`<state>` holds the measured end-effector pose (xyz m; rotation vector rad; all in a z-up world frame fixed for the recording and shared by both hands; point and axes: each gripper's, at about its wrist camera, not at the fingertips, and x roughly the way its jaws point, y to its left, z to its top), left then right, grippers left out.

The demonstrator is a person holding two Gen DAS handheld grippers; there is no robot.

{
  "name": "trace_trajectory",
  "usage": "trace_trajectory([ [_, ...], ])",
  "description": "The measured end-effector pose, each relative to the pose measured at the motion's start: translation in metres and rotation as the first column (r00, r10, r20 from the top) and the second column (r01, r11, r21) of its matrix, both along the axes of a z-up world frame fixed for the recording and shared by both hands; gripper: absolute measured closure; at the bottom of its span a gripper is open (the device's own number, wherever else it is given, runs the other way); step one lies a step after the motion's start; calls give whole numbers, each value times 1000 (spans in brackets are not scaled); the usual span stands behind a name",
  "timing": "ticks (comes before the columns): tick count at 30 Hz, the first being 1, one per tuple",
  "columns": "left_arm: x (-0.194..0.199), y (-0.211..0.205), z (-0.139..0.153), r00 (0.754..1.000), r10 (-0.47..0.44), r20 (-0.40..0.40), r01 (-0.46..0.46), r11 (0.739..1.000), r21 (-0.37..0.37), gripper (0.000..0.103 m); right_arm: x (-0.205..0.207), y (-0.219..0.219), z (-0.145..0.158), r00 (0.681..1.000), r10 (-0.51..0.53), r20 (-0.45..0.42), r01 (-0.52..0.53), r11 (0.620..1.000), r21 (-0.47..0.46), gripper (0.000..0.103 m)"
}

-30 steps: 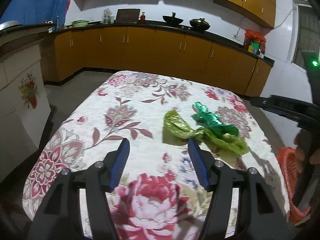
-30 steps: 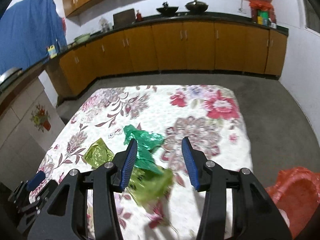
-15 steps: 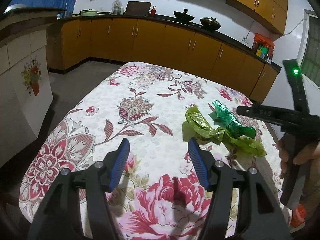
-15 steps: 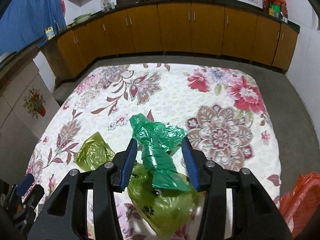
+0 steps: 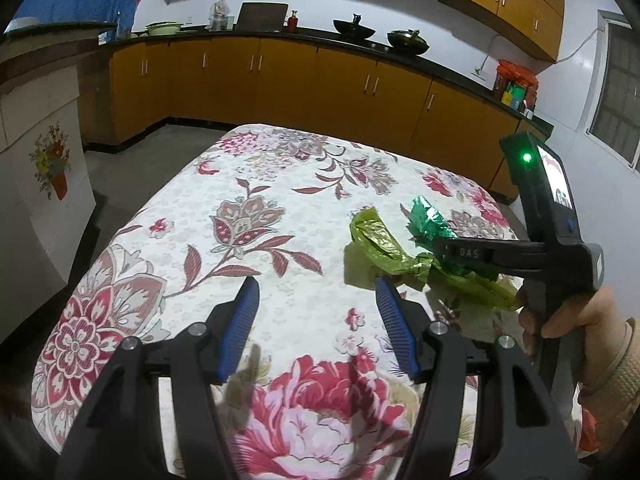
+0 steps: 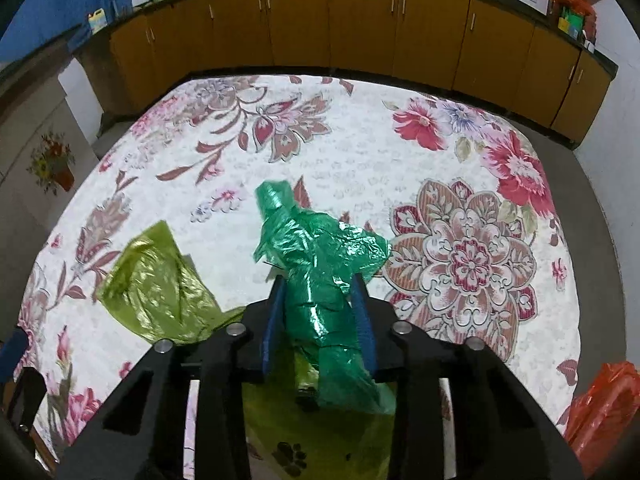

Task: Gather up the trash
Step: 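Grasp the dark green bag with the right tool while the left tool grasps the yellow-green bag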

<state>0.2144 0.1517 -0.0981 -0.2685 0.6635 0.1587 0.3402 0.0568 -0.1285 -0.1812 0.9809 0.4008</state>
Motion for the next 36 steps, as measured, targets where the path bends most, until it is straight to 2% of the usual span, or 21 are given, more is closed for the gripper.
trace_trajectory([
  [4, 1, -6, 2, 1000, -16, 4, 16, 1000, 4, 43, 2, -13, 3, 999, -32, 5, 32, 999, 11, 77],
  [14, 9, -21, 0, 998, -55, -7, 55, 998, -2, 43, 1, -70, 30, 989, -143, 39, 137, 983, 118, 77],
  [23, 18, -35, 3, 995, -101, 1, 101, 995, 5, 40, -7, -120, 40, 970, -235, 60, 223, 961, 164, 77],
  [32, 51, -45, 2, 989, -146, -15, 146, 989, -27, 36, -27, -164, 46, 953, -289, 87, 268, 943, 196, 77],
  [36, 78, -63, -1, 980, -192, -43, 191, 981, -37, 34, -38, -176, 47, 951, -297, 86, 273, 937, 217, 77],
])
